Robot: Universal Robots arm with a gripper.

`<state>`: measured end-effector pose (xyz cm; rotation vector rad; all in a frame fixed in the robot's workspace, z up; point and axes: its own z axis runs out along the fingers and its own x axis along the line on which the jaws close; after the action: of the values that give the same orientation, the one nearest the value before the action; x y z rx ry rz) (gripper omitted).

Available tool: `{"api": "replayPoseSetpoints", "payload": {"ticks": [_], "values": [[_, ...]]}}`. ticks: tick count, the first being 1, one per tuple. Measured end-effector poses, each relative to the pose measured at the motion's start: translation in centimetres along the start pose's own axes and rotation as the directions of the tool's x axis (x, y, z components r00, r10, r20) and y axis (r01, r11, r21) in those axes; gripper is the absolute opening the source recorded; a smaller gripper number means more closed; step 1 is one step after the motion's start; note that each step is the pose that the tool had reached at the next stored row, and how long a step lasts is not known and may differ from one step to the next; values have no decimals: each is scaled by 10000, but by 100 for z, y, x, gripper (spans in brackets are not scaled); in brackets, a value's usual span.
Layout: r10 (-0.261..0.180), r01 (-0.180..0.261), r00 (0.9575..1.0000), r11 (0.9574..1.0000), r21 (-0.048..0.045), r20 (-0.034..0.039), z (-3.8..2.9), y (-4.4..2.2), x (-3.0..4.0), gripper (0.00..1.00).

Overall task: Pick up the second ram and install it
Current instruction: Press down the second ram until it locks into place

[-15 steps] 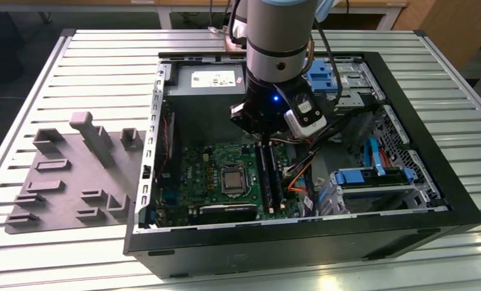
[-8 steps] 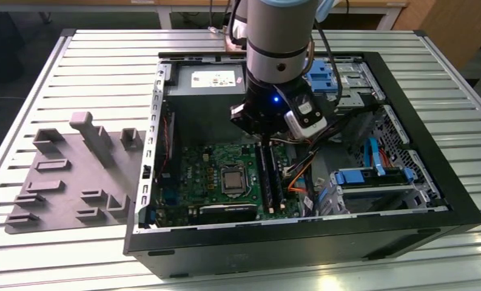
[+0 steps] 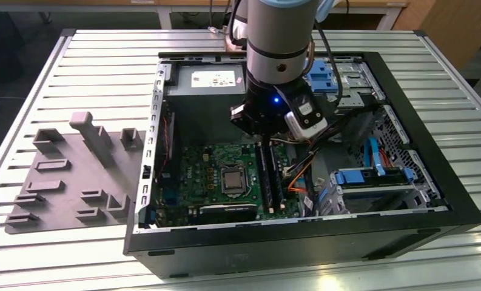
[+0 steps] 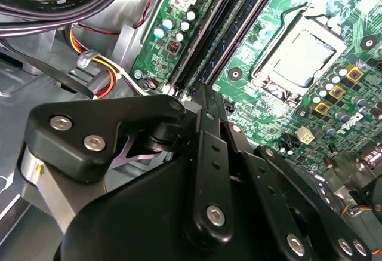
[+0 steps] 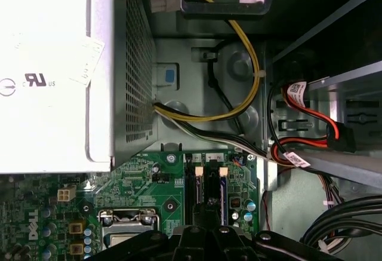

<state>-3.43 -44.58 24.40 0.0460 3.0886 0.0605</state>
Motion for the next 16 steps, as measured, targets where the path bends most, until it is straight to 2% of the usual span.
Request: {"api": "replayPoseSetpoints", "payload": {"ticks": [2,16], "values": [[0,0,10000,10000,-1,0,-1,-39,-1,11],[0,0,10000,10000,0,0,-3,-67,-2,11]]}}
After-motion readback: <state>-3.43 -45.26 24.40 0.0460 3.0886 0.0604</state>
